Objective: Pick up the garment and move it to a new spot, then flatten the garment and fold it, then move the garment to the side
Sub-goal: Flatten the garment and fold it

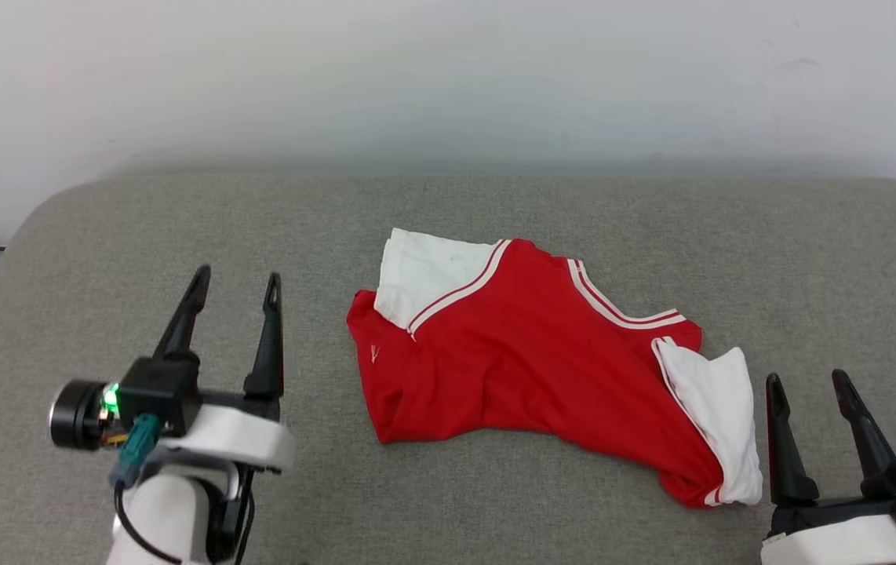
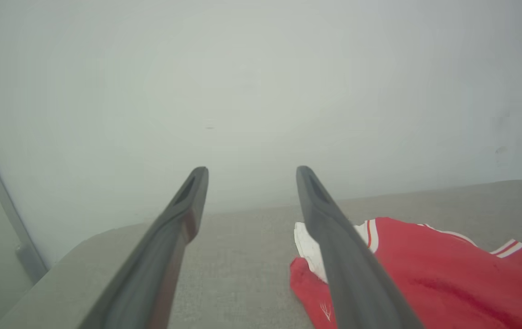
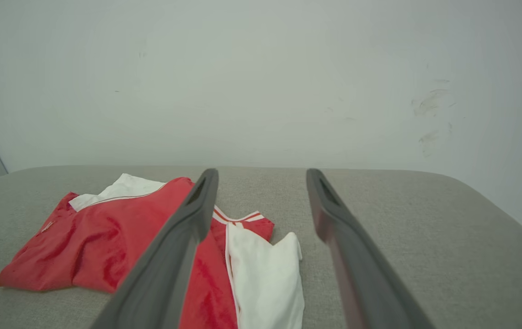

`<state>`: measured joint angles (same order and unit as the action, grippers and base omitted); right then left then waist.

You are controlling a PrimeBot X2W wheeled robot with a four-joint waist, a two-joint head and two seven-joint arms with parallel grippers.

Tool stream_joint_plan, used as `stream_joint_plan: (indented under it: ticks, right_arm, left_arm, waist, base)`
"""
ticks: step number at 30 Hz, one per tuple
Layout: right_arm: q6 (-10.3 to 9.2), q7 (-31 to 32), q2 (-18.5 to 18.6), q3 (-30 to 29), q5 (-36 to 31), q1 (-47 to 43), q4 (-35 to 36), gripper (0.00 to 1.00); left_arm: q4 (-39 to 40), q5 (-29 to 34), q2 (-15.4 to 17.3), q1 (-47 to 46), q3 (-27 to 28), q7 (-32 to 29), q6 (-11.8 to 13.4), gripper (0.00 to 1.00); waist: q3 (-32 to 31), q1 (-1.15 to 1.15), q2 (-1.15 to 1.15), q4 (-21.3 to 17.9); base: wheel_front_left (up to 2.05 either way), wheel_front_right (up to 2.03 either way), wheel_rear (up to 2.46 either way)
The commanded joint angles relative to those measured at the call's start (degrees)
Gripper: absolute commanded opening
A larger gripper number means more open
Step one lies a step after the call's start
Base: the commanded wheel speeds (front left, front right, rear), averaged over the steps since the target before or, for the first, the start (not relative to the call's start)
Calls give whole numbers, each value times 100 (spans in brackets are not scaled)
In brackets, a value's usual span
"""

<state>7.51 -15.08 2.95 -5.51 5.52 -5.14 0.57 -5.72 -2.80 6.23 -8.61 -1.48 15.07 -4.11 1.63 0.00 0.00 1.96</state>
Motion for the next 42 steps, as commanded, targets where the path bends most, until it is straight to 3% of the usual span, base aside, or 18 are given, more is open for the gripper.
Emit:
stream_joint_plan:
  ticks: [1, 6, 10, 17, 24, 27, 32, 42]
  right_arm:
    - [-4, -14, -14, 11, -9, 100, 37, 100]
    - [-4, -14, -15, -6, -56, 247, 82, 100]
    - [-4, -14, -14, -11, -81, 315, 97, 100]
    - [-4, -14, -14, -9, -94, 431, 117, 100]
    - [-4, -14, -13, -12, -92, 545, 139, 100]
    - [-4, -14, -13, 25, -74, 590, 136, 100]
    - [-4, -14, -14, 43, 0, 696, 129, 100]
    - [-4, -14, -14, 49, 27, 865, 137, 100]
  left_arm:
    - [-62, -13, 69, -310, -65, 15, -98, 100]
    - [-693, -35, 451, -1522, -537, -12, -288, 100]
    - [-1120, -243, 664, -2144, -946, -468, -322, 100]
    - [-1572, -1109, 1128, -3001, -2192, -2176, -328, 100]
    - [-1669, -2509, 1626, -3587, -3704, -4153, -329, 100]
    - [-1634, -3040, 1837, -3774, -4226, -4671, -330, 100]
    - [-1767, -3680, 2132, -3892, -4759, -5037, -329, 100]
    - [-2255, -4439, 2289, -3706, -6021, -5301, -334, 100]
  waist:
    - [67, 0, 0, -32]
    - [291, 0, 0, -142]
    - [410, 0, 0, -196]
    - [586, 0, 0, -279]
    - [795, 0, 0, -333]
    - [903, 0, 0, -386]
    - [1082, 0, 0, -488]
    - [1409, 0, 0, -603]
  base:
    - [0, 0, 0]
    - [0, 0, 0]
    - [0, 0, 0]
    - [0, 0, 0]
    - [0, 0, 0]
    - [0, 0, 0]
    - [0, 0, 0]
    - [0, 0, 0]
